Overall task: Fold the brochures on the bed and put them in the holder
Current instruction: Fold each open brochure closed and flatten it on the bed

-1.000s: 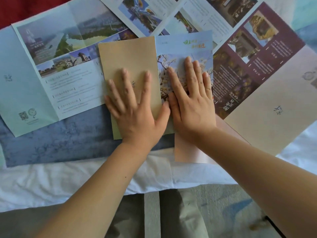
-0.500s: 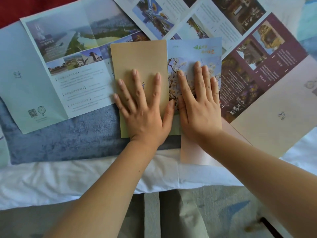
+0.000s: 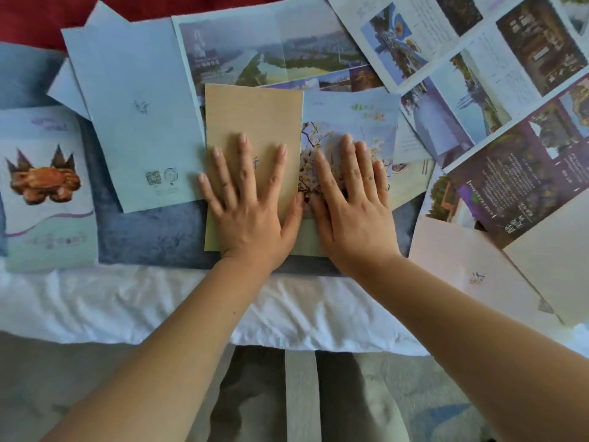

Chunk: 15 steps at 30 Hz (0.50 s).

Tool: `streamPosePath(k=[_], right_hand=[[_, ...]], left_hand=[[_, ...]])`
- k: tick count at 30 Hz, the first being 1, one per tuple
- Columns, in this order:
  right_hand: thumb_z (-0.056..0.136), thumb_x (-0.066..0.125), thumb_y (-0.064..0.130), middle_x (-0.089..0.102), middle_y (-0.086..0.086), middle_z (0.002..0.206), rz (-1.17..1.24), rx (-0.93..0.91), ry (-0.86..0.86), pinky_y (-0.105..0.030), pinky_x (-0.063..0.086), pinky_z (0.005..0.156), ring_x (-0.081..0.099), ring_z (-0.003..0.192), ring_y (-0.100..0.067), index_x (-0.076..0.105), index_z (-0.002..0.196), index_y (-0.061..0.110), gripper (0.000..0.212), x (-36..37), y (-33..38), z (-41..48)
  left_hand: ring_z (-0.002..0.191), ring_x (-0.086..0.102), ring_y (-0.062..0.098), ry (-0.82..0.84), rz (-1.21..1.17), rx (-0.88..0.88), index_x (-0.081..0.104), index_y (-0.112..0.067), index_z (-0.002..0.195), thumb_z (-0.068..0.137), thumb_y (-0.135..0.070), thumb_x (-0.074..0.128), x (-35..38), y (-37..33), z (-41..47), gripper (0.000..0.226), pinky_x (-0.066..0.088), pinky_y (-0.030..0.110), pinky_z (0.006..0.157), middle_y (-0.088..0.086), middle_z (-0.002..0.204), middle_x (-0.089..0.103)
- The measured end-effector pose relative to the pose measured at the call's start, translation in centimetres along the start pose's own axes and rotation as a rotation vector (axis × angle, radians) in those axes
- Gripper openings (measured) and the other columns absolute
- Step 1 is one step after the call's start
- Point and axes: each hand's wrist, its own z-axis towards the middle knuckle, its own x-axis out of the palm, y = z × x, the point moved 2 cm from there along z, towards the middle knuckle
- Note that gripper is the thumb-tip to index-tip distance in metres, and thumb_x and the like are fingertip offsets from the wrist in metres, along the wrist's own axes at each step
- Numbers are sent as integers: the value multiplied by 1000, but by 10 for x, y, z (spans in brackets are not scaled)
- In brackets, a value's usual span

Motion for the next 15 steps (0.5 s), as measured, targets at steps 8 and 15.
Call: streamPosePath(k=[8, 15], right_hand=[[110, 39, 42, 7, -12, 172, 0, -64, 105, -43, 3, 130, 3, 160, -28, 24, 164, 25, 59, 14, 47, 13], [109, 28, 49, -2, -5, 173, -43, 73, 127, -38, -10, 128, -7, 160, -20, 6, 166, 11, 72, 23, 58, 19]], left_hand=[[155, 4, 49, -26, -52, -119, 8, -22, 165, 97, -67, 36, -7, 62, -6, 86, 8, 65, 123, 25, 169, 6], [155, 1, 50, 28, -135, -128, 4, -9, 164, 95, -69, 39, -15, 69, -4, 97, 7, 59, 126, 28, 168, 2]])
